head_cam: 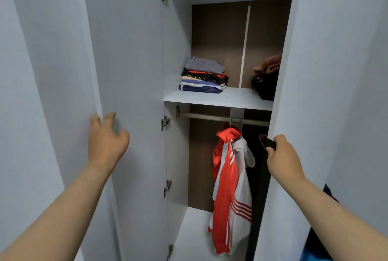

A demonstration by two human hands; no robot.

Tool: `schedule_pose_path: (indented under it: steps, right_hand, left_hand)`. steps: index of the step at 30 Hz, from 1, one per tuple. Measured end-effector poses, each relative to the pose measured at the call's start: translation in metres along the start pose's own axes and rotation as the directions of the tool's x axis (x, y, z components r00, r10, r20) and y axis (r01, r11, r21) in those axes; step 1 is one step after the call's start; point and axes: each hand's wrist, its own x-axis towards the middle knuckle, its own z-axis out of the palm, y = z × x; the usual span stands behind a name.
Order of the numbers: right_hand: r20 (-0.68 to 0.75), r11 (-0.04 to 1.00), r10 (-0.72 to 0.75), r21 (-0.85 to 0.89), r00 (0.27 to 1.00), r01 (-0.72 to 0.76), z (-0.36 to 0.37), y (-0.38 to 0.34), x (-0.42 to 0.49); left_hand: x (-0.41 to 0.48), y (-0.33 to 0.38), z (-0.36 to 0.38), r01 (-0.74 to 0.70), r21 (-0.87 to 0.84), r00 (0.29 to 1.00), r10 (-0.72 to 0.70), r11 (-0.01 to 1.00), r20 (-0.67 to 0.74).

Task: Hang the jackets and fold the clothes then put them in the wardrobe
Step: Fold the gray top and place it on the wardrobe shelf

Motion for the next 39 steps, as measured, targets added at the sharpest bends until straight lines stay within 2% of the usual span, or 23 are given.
schedule_pose_path:
  steps: [6, 9, 11, 15, 19, 26, 29, 35, 39]
  right_hand:
    - [-0.021, 1.000, -0.009, -0.001, 1.000, 0.009, 0.012, -0.003, 0.008]
    - [-0.018, 1.000, -0.010, -0.009, 1.000, 0.010, 0.016, -0.005, 0.012]
    - [-0.022, 1.000, -0.010, -0.030, 1.000, 0.009, 0.018, -0.005, 0.014]
    - [0.008, 0.998, -0.005, -0.065, 1.000, 0.005, 0.021, -0.006, 0.018]
    - [0.028, 0.999, 0.007, -0.053, 1.000, -0.006, 0.026, -0.008, 0.022]
    - [0.030, 0.998, 0.054, -0.042, 0.998, -0.052, 0.033, -0.008, 0.030]
    - [0.024, 0.997, 0.068, -0.037, 0.997, -0.067, 0.038, -0.010, 0.034]
    - [0.016, 0.997, 0.074, -0.027, 0.997, -0.074, 0.048, -0.011, 0.043]
    - [0.011, 0.998, 0.054, -0.032, 0.998, -0.054, 0.055, -0.008, 0.051]
  left_hand:
    - [-0.012, 0.004, 0.017, -0.119, -0.038, 0.988, 0.114, 0.992, -0.103]
    - [-0.017, 0.008, 0.023, -0.028, -0.241, 0.990, -0.006, 0.970, -0.139]
    - [-0.021, 0.014, 0.029, -0.030, -0.302, 0.991, -0.012, 0.953, -0.136]
    - [-0.027, 0.022, 0.043, -0.121, -0.352, 0.990, 0.089, 0.928, -0.106]
    - [-0.036, 0.022, 0.065, -0.116, -0.463, 0.992, 0.126, 0.879, -0.009]
    - [-0.048, 0.030, 0.100, -0.123, -0.458, 0.972, 0.201, 0.880, 0.124]
    - [-0.049, 0.036, 0.113, -0.181, -0.460, 0.957, 0.263, 0.869, 0.121]
    - [-0.054, 0.060, 0.149, -0.190, -0.486, 0.950, 0.285, 0.853, 0.129]
    - [-0.051, 0.082, 0.171, -0.352, -0.374, 0.910, 0.407, 0.858, 0.076]
